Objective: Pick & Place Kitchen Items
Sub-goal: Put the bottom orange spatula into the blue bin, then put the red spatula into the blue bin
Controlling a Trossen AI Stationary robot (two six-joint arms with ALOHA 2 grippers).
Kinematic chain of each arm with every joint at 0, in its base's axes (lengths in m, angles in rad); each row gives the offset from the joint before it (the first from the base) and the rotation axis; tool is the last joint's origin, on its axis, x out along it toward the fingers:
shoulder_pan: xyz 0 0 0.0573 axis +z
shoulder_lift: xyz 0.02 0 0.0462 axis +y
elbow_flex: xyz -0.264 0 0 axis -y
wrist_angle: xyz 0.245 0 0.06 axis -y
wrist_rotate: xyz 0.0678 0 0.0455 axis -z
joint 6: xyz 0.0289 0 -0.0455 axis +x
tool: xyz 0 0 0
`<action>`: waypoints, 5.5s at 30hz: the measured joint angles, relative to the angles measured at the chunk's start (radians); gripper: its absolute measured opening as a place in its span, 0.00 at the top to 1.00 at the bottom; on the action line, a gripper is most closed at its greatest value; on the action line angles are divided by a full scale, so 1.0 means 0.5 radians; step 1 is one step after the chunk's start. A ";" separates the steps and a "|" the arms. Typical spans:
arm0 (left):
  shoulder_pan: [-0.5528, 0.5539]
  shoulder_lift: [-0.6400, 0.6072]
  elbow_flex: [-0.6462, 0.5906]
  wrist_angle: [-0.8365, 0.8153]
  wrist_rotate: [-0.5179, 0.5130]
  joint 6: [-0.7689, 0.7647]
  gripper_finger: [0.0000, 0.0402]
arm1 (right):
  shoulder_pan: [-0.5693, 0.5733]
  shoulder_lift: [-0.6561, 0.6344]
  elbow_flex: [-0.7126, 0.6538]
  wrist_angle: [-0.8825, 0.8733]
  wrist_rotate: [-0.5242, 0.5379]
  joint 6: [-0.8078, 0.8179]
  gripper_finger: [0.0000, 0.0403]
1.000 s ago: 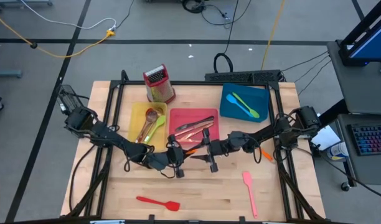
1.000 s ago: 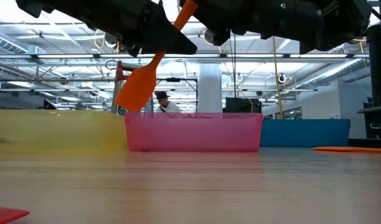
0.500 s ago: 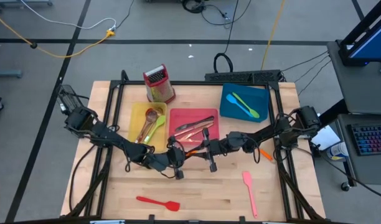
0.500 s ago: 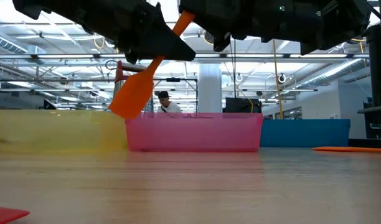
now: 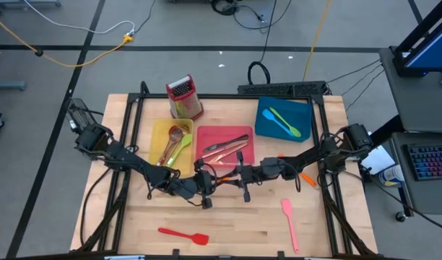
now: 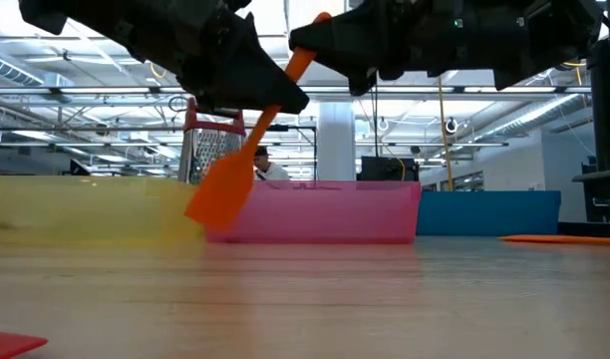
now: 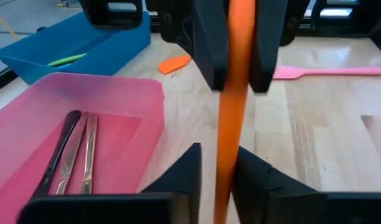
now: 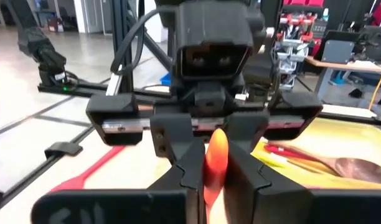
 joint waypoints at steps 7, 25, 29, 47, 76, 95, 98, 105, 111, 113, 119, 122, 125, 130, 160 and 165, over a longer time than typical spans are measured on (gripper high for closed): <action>0.000 -0.001 0.000 0.000 -0.009 -0.030 0.67 | 0.002 -0.003 -0.002 -0.120 0.000 0.003 0.93; 0.001 -0.004 0.002 -0.139 -0.038 -0.120 0.65 | 0.250 -0.995 -0.005 -1.544 0.755 -0.214 0.93; 0.001 -0.004 0.002 -0.146 -0.038 -0.120 0.65 | 0.249 -1.239 -0.005 -1.845 1.055 -0.238 0.93; 0.001 -0.004 0.000 -0.150 -0.038 -0.106 0.65 | 0.060 -1.666 -0.005 -2.348 1.849 -0.412 0.93; 0.049 -0.002 -0.001 -0.149 -0.038 -0.107 0.65 | -1.198 -1.569 -0.525 -2.482 1.512 0.157 0.92; 0.154 -0.002 0.000 -0.161 0.003 -0.108 0.65 | -1.400 -1.229 -0.528 -1.999 1.241 -0.026 0.86; 0.154 -0.002 -0.001 -0.181 0.004 -0.116 0.65 | -1.448 -1.151 -0.527 -1.925 1.071 -0.031 0.82; 0.154 -0.002 -0.001 -0.210 0.010 -0.129 0.65 | -1.490 -1.077 -0.532 -1.732 0.945 -0.059 0.67; 0.154 -0.002 -0.001 -0.210 0.023 -0.129 0.65 | -1.519 -1.077 -0.532 -1.721 0.931 -0.060 0.57; 0.154 -0.002 -0.001 -0.211 0.023 -0.129 0.65 | -1.519 -1.077 -0.532 -1.707 0.830 -0.059 0.55; 0.154 -0.002 -0.001 -0.211 0.023 -0.131 0.65 | -1.516 -1.077 -0.531 -1.589 0.574 -0.008 0.52; 0.154 -0.002 -0.001 -0.210 0.023 -0.135 0.65 | -1.524 -1.077 -0.531 -1.540 0.576 0.000 0.53; 0.154 -0.002 -0.001 -0.210 0.023 -0.150 0.65 | -1.522 -1.077 -0.530 -1.528 0.566 0.052 0.54; 0.154 -0.002 -0.001 -0.209 0.023 -0.159 0.65 | -1.520 -1.077 -0.530 -1.535 0.343 0.150 0.54; 0.082 -0.002 -0.001 -0.251 0.526 -0.217 0.65 | -0.682 -1.256 -0.529 -1.431 0.419 0.217 0.58; -0.019 -0.002 -0.001 -0.313 0.751 -0.120 0.65 | -0.472 -1.254 -0.529 -1.432 0.419 0.263 0.58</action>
